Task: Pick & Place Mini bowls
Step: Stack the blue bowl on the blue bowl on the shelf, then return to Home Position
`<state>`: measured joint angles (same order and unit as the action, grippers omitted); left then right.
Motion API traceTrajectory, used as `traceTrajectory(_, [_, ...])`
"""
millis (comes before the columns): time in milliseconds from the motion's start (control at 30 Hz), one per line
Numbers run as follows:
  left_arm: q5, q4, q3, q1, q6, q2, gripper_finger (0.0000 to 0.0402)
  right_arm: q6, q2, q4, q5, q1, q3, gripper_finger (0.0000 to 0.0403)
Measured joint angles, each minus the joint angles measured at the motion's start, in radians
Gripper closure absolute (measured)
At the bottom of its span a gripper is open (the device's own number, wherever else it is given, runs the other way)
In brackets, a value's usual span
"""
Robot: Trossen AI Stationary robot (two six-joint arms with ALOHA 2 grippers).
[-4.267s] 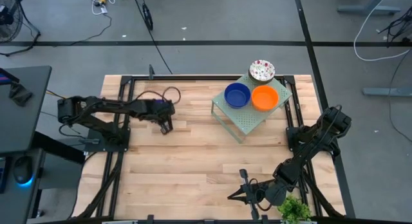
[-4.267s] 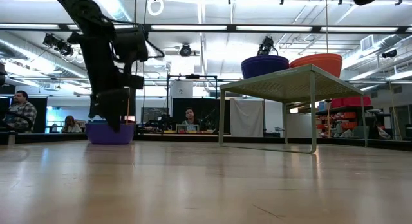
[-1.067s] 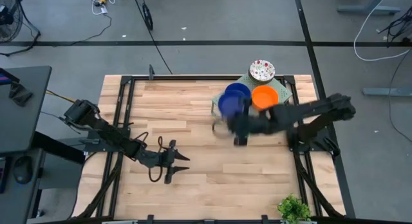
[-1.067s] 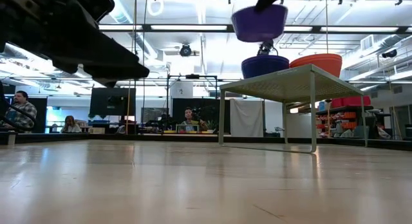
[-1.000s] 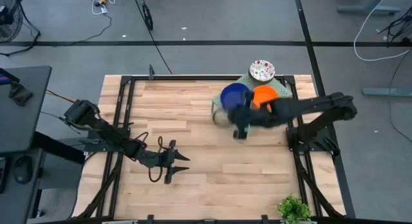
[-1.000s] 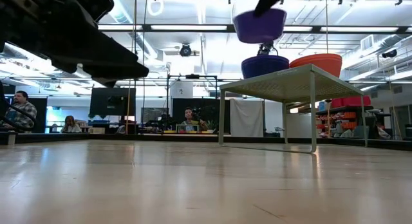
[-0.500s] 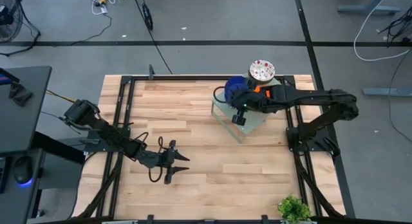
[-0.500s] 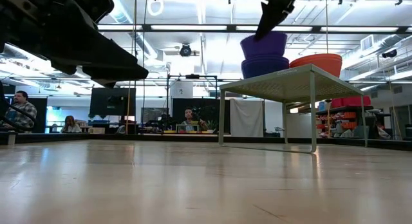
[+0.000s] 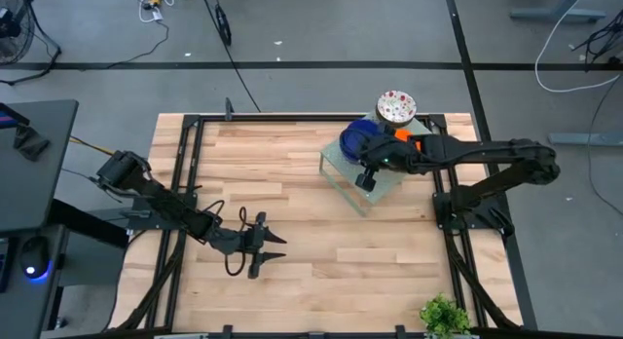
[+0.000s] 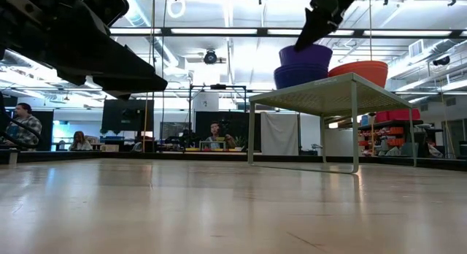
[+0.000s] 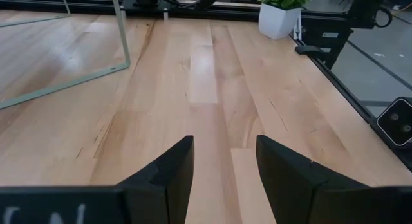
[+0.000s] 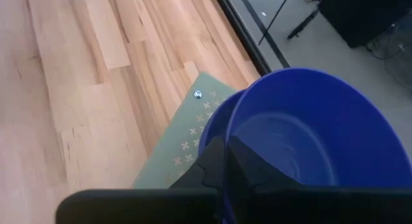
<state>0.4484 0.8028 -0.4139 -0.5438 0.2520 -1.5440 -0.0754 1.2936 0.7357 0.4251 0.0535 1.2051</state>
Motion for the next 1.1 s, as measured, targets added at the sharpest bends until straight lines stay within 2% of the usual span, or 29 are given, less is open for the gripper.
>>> traceTrajectory(233, [0.000,0.000,0.000,0.000,0.000,0.000,0.0229,0.029,-0.005,-0.107,-0.050,0.028,-0.075,0.0396])
traceTrajectory(633, [0.000,0.000,0.000,0.002,0.000,0.000,0.0229,0.000,-0.005,-0.113,-0.079,0.042,-0.076,0.0388])
traceTrajectory(967, [0.000,0.000,0.000,0.002,0.000,0.000,0.0229,0.012,-0.005,-0.102,-0.082,0.041,-0.054,0.0291])
traceTrajectory(1100, [0.000,0.000,0.000,0.002,0.000,0.000,0.0229,0.023,-0.005,-0.098,-0.159,0.039,0.002,0.0261])
